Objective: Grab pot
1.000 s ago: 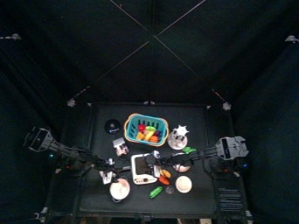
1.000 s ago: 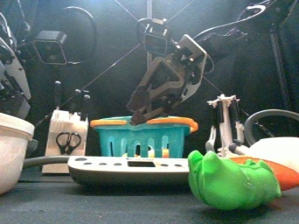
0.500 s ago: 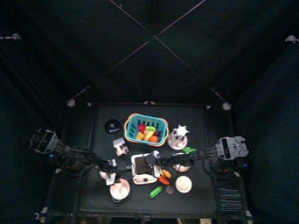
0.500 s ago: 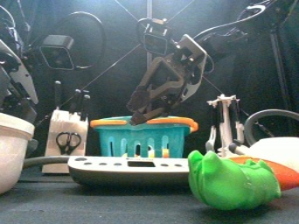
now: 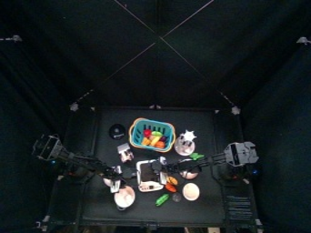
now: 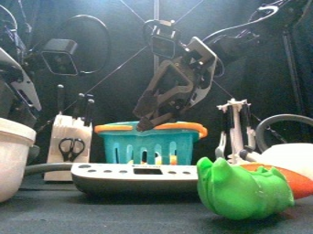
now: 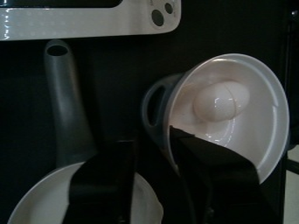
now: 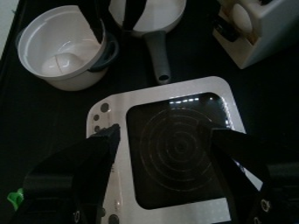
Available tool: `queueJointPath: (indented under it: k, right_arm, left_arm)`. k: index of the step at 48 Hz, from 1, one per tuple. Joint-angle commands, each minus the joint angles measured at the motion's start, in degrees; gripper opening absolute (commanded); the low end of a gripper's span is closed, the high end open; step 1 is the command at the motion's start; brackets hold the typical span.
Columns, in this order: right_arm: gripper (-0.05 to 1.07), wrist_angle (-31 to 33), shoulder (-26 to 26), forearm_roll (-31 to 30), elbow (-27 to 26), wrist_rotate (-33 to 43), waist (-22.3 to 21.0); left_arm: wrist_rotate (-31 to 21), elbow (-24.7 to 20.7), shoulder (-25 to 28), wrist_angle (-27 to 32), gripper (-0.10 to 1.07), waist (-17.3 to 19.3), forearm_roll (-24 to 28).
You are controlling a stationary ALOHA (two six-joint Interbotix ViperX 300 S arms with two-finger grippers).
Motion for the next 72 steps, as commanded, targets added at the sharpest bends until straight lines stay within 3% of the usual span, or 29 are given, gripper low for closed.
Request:
queueJointPath:
  k: [1, 8, 36, 72]
  right_arm:
    - [1.0, -0.2, -1.4, 0.0, -0.4, -0.1, -0.3]
    - [1.0, -0.2, -1.8, 0.0, -0.4, -0.1, -0.3]
    - [1.0, -0.2, -2.9, 0.0, 0.7, -0.1, -0.3]
    - [1.0, -0.2, -5.5, 0.1, 2.8, -0.1, -0.3]
  left_arm:
    - [0.1, -1.1, -0.1, -0.2, 0.62, 0.1, 0.2]
    - [0.1, -1.4, -0.4, 0.9, 0.53, 0.4, 0.4]
    - [0.0, -3.9, -4.5, 4.5, 0.52, 1.6, 3.0]
    - [0.0, -4.6, -4.7, 7.3, 0.52, 2.5, 3.5]
